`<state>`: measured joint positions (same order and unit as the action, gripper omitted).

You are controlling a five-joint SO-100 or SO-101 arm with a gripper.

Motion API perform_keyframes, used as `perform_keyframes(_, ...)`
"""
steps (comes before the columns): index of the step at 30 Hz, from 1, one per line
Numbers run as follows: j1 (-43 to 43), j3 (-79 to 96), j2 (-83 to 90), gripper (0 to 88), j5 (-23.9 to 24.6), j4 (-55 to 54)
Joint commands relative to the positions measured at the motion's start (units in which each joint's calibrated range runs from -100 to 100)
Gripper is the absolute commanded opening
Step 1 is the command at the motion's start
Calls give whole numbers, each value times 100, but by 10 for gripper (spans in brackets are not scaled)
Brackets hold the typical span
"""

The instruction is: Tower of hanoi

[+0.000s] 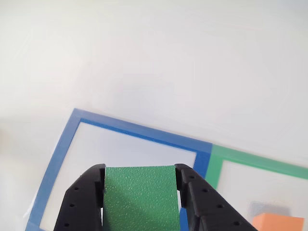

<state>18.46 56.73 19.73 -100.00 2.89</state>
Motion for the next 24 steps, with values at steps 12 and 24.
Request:
perform_keyframes(12, -501, -4742, 1913, 22, 1140, 7218)
perform_keyframes(24, -1233, -6232, 1961, 30, 1176, 9007)
